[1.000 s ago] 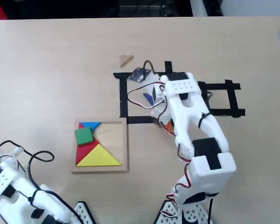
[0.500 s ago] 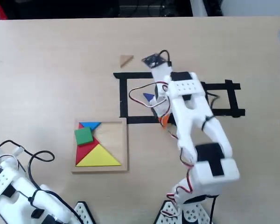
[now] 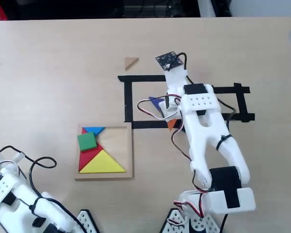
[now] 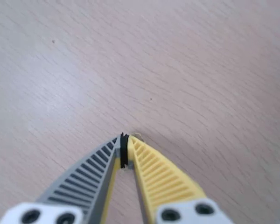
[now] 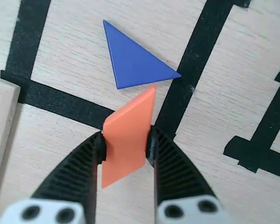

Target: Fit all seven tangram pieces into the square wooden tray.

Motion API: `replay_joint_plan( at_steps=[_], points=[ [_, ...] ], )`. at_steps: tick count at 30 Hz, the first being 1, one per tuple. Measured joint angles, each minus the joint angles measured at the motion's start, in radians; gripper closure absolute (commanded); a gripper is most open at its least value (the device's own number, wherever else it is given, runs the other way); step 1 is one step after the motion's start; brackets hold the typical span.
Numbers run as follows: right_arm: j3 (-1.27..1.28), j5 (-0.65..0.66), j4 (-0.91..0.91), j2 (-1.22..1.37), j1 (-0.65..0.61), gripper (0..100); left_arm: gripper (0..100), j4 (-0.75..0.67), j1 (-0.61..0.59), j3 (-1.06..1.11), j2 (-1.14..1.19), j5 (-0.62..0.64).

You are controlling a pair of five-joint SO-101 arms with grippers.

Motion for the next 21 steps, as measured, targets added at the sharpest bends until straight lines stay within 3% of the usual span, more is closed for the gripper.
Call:
replay_joint_plan(
  at_steps=[9,15,21],
  points=[
    [0.003,-0.021,0.028,0.000,-0.021,98.8,97,0.000,0.000,0.000,0.000,0.000],
    [0.055,-0.250,0.018,0.002,-0.031,98.7,97,0.000,0.000,0.000,0.000,0.000],
    [0.107,-0.307,-0.038,0.002,-0.029,98.7,97,0.000,0.000,0.000,0.000,0.000]
  ],
)
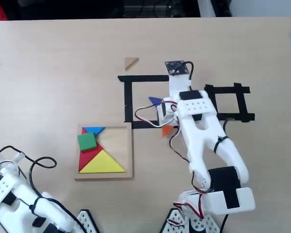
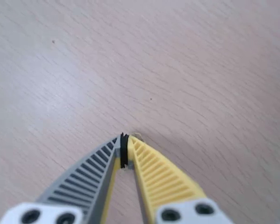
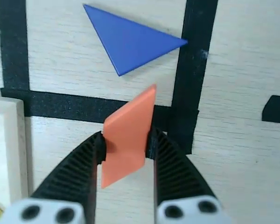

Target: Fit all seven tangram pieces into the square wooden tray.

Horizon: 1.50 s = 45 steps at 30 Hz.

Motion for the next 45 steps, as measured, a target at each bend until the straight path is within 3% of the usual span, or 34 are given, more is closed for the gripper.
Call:
replay_joint_plan(
  at_steps=[14,19,37,45],
  points=[
    [0.021,0.051,-0.017,0.000,0.132,98.6,97,0.000,0.000,0.000,0.000,0.000],
    [0.021,-0.003,-0.017,0.000,0.135,98.6,97,0.000,0.000,0.000,0.000,0.000],
    [0.021,-0.008,0.002,0.000,0.106,98.6,97,0.000,0.000,0.000,0.000,0.000],
    [0.057,0.213,-0.015,0.000,-0.023,95.6,97,0.000,0.000,0.000,0.000,0.000]
  ],
)
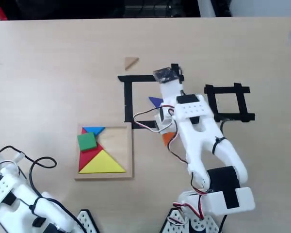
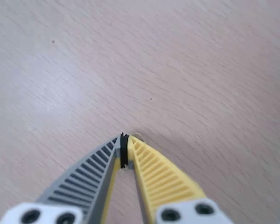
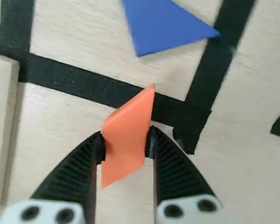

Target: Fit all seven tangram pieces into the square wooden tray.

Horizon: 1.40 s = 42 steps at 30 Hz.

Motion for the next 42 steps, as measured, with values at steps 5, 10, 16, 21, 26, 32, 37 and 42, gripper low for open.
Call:
replay_joint_plan(
  at_steps=[5,10,16,21,26,32,37,42],
  points=[
    [0.000,0.046,-0.005,0.040,-0.002,84.2,97,0.000,0.000,0.000,0.000,0.000],
    [0.000,0.031,-0.005,0.098,0.000,84.1,97,0.000,0.000,0.000,0.000,0.000],
    [0.000,0.031,-0.003,0.104,0.000,84.2,97,0.000,0.000,0.000,0.000,0.000],
    [-0.020,0.041,0.081,0.104,-0.043,84.2,97,0.000,0.000,0.000,0.000,0.000],
    [-0.068,0.066,0.135,0.104,-0.075,84.2,97,0.000,0.000,0.000,0.000,0.000],
    [-0.077,0.069,0.141,0.048,-0.077,84.1,97,0.000,0.000,0.000,0.000,0.000],
    [-0.060,0.069,0.143,-0.034,-0.094,83.9,97,0.000,0.000,0.000,0.000,0.000],
    [-0.032,0.069,0.109,-0.037,-0.097,83.9,97,0.000,0.000,0.000,0.000,0.000]
  ],
)
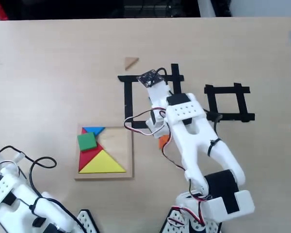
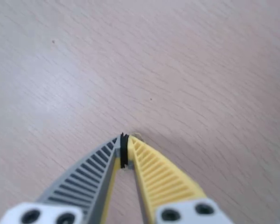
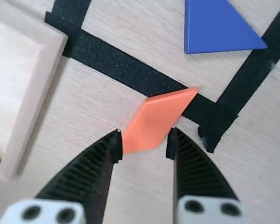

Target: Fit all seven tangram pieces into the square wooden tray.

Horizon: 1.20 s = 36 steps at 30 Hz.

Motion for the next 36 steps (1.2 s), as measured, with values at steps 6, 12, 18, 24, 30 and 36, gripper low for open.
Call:
replay_joint_plan(
  at_steps=[6,12,18,24,30,36],
  points=[
    [0.003,-0.028,-0.002,0.000,0.000,83.8,97,0.000,0.000,0.000,0.000,0.000],
    [0.003,-0.037,-0.005,0.064,-0.002,83.8,97,0.000,0.000,0.000,0.000,0.000],
    [-0.040,-0.052,-0.005,0.163,-0.002,83.9,97,0.000,0.000,0.000,0.000,0.000],
    [-0.055,-0.060,-0.005,0.183,-0.002,83.9,97,0.000,0.000,0.000,0.000,0.000],
    [-0.055,-0.060,-0.005,0.186,-0.002,83.8,97,0.000,0.000,0.000,0.000,0.000],
    [-0.052,-0.060,0.034,0.212,0.041,77.9,97,0.000,0.000,0.000,0.000,0.000]
  ],
)
